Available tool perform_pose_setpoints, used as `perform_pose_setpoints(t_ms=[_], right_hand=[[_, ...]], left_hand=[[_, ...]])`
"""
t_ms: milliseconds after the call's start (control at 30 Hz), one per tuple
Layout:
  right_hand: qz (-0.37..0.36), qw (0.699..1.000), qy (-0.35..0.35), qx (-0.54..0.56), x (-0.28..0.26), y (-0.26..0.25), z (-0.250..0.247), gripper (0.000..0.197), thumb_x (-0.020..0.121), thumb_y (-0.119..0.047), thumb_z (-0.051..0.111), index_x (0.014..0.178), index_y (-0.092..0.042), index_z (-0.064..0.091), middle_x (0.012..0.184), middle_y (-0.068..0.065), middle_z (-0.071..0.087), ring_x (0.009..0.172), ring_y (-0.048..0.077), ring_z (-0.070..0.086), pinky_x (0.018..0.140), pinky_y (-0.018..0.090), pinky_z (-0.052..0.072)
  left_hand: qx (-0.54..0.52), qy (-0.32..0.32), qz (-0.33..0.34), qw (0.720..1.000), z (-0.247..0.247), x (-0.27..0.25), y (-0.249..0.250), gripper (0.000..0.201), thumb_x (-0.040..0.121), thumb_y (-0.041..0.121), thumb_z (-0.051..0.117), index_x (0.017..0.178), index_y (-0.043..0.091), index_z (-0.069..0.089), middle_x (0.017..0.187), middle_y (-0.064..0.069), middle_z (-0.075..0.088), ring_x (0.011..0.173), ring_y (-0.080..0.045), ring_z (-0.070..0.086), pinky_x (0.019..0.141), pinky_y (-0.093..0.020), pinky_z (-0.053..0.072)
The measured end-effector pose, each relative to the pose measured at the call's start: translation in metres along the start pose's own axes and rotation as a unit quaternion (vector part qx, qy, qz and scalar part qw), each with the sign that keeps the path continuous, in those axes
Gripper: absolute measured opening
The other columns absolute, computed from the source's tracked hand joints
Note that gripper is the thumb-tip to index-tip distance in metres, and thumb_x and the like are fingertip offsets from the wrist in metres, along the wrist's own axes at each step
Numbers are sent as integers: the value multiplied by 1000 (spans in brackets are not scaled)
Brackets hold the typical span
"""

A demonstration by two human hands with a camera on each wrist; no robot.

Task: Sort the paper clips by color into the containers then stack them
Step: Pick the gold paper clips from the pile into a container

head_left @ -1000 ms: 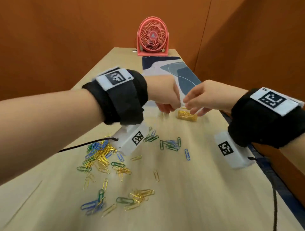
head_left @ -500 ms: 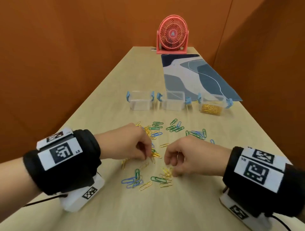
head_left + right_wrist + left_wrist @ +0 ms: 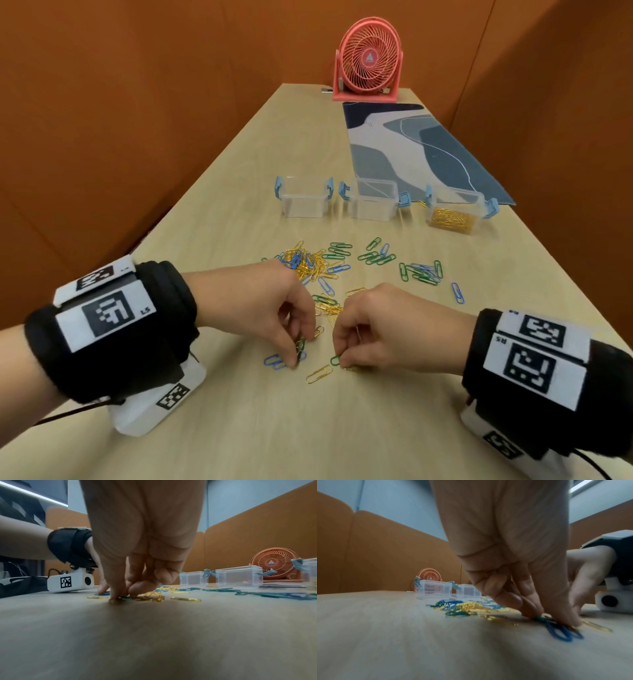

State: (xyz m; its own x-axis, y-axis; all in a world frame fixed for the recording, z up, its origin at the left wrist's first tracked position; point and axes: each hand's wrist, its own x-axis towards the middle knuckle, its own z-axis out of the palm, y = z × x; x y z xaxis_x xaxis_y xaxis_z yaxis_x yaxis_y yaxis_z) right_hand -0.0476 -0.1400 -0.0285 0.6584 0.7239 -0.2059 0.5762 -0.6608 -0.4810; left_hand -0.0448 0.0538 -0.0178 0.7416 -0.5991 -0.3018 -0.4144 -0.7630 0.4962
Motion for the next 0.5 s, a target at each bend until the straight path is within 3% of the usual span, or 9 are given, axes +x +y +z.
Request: perform_pose_setpoints(t_ms=[133,233,367,500], right_hand=[[4,1000,2,1,-1,1,0,6,81,-18,63,83,-14,67,82,3,66,60,4,51,63,14,43],[1,999,30,11,-1,0,-2,5,80,-16,62,80,-13,67,81,2,66,65,8,57,66,18,47],[16,998,67,3,-3,1,-5,4,79,-19,63,77,-18,66,78,-1,66,70,8,60,67,20,47],[38,994,98,23,-5,1,-8,2,81,-17,62,80,-19,62,70,-5,63,65,7,58,63,15,43]], left_hand=[[-26,-16,-10,999,3,1,-2,18,69,28,81,84,25,72,67,11,66,62,0,57,69,-22,50],[-49,-17,-9,999,4,2,-1,14,72,26,79,81,28,68,69,10,66,62,-1,57,68,-24,51],[-70,5,-4,998,3,1,0,7,80,23,72,77,26,66,69,10,66,64,-1,58,61,-10,43],[-75,38,-22,996,-2,-3,-6,9,84,22,68,76,24,63,71,4,67,65,-7,60,62,-12,43]])
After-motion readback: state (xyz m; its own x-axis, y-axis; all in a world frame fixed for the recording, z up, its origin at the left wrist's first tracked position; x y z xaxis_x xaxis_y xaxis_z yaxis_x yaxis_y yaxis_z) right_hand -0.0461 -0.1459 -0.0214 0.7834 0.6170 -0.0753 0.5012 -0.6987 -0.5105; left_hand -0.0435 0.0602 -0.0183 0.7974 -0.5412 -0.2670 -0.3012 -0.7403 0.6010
